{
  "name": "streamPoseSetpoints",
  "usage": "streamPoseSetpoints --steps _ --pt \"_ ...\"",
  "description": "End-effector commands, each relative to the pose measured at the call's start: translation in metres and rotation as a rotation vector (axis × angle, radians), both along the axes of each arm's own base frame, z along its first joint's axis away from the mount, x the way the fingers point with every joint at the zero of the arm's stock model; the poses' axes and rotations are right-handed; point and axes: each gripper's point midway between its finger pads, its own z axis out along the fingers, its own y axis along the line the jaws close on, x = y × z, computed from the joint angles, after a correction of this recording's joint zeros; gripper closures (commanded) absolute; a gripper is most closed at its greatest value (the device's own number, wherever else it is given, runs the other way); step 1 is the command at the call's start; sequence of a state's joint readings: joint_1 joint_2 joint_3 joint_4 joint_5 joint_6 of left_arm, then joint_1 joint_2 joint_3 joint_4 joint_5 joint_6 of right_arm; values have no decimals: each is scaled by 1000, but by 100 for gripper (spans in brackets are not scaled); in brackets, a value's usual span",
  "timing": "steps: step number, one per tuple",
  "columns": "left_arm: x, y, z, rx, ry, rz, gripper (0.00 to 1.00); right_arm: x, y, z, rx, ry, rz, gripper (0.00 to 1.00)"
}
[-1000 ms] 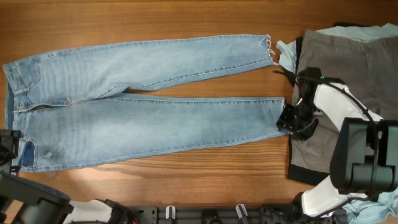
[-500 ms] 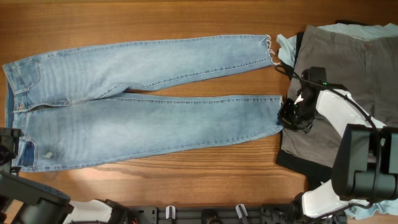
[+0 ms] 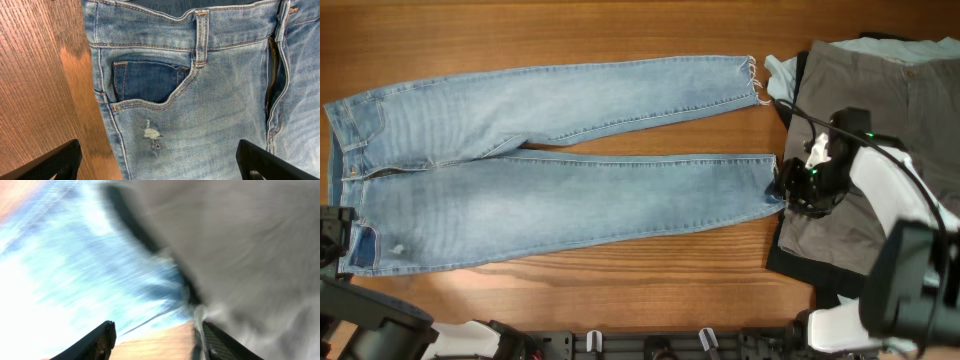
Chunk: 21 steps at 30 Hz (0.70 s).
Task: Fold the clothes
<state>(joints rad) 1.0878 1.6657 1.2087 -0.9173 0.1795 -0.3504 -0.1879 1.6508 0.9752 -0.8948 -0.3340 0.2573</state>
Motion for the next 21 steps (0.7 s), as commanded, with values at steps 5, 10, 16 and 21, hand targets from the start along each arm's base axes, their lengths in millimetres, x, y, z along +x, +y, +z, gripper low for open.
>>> streamPoseSetpoints --steps 5,10,16,21 --pt "-3 1 2 14 8 2 1 -11 20 31 90 -60 -9 40" --pt "-2 2 2 16 6 3 1 -28 31 -12 92 27 -80 45" --pt "-2 2 2 17 5 3 1 -39 28 -41 52 102 -148 44" --pt "-2 2 2 17 6 3 1 -24 24 -60 36 68 -187 45"
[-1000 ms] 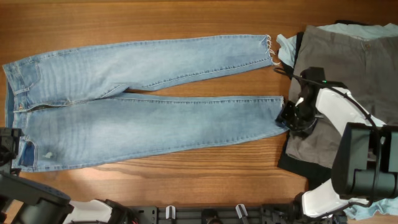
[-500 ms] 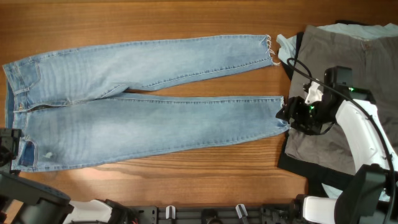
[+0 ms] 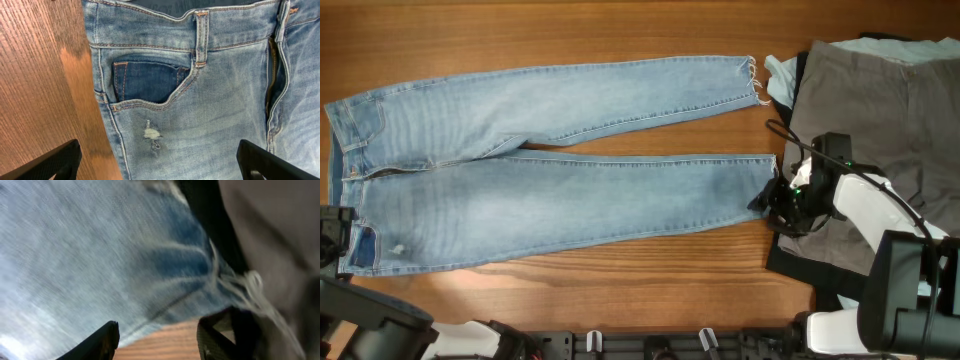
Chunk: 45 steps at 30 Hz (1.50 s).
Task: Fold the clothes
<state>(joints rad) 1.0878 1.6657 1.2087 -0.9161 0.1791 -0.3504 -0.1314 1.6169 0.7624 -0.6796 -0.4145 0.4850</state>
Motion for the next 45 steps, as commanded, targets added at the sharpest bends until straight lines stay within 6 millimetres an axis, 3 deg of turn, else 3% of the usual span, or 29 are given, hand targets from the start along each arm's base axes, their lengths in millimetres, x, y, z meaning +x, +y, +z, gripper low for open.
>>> streamPoseSetpoints --steps 1,2,3,5,14,18,22,27,33,37,38,42,45 --pt "-2 1 2 15 6 3 0 5 -8 -29 -55 12 -32 53" --pt "-2 1 2 15 6 3 0 10 -8 -28 -51 -6 -32 74" --pt "-2 1 2 15 7 2 0 13 -5 -25 -30 -15 -26 84" --pt "-2 1 2 14 7 2 0 15 -1 -15 -7 -26 26 96" --pt "-10 4 -1 27 53 9 0 37 -8 46 -51 -107 70 96" --pt "-22 3 -15 12 82 39 2 53 -5 74 -37 -207 73 96" --pt "-29 7 -41 43 62 56 14 57 -6 77 -40 -224 73 96" --pt "-29 0 -63 57 39 51 48 59 -6 78 -40 -231 63 96" --pt "-38 8 -72 111 85 72 52 59 -6 78 -40 -232 62 96" --pt "-40 5 -92 75 105 69 52 59 -6 78 -40 -232 62 95" --pt "-41 2 -101 52 118 68 56 59 -6 78 -40 -232 62 96" --pt "-45 -6 -122 -10 148 75 96 59 -6 78 -40 -230 63 96" --pt "-39 -7 -115 -21 115 69 96 60 -9 79 -56 -235 63 96"
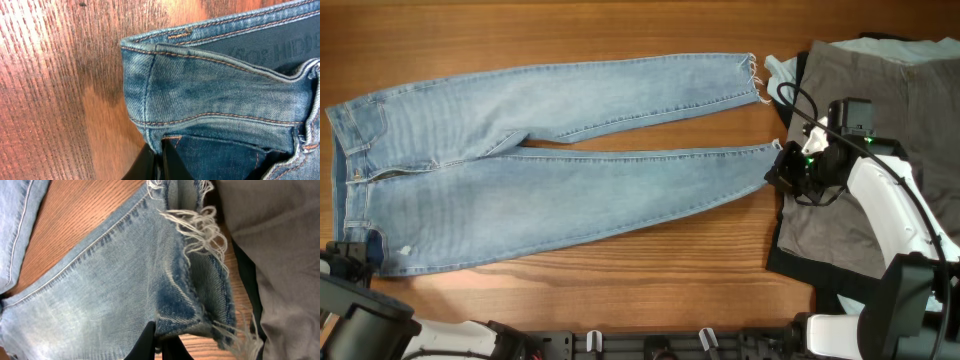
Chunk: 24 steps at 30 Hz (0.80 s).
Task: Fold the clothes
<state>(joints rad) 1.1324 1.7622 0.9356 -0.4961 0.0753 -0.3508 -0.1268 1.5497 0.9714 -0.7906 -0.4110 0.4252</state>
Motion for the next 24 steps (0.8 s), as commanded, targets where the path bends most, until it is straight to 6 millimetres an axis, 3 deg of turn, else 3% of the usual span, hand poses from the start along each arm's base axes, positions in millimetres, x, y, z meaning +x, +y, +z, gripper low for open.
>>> streamPoseSetpoints --steps 1,4,10,19,21,24 --pt "-7 -24 -19 -121 25 3 96 11 -6 17 -39 -53 -2 96" --pt "3 -20 10 -126 -22 -4 96 15 -19 36 -118 -76 -20 96" --pt "5 -16 110 -12 -79 8 96 24 -45 115 -271 -146 -66 96" --pt "-30 -33 269 457 -183 107 96 26 -55 219 -336 -286 -106 96" --pt "-37 -36 287 518 -189 121 96 28 -56 236 -338 -326 -115 96" --pt "-37 -35 286 516 -184 122 96 33 -56 238 -336 -338 -124 96"
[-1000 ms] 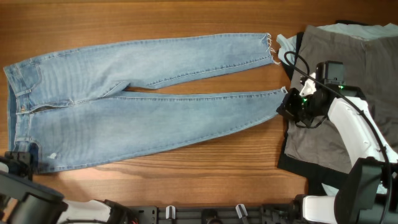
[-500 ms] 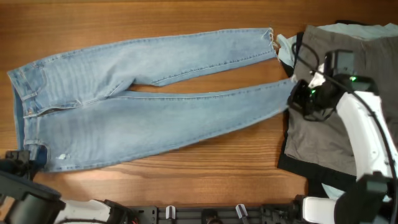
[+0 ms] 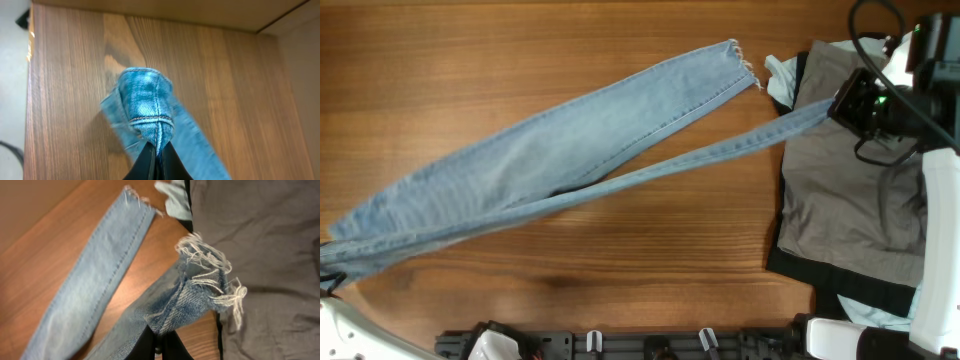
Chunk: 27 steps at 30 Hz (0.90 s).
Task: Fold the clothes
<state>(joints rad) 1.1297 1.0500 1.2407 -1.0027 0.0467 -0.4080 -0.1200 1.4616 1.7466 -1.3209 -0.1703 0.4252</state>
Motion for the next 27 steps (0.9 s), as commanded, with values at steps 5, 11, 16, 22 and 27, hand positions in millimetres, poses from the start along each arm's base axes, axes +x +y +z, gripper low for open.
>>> streamPoseSetpoints --steps 5,11,16,22,27 --pt "5 21 -19 -49 73 36 96 31 -17 -7 -43 -18 -65 96" --pt "24 32 -83 -229 206 -5 96 95 5 -67 -39 31 15 96" --pt "58 39 -119 -288 233 -79 96 155 40 -120 -41 -4 93 96" --pt "86 46 -138 -266 256 -123 94 203 68 -181 -39 -39 140 96" --pt "89 50 -139 -253 246 -122 89 220 76 -193 -38 -86 151 96"
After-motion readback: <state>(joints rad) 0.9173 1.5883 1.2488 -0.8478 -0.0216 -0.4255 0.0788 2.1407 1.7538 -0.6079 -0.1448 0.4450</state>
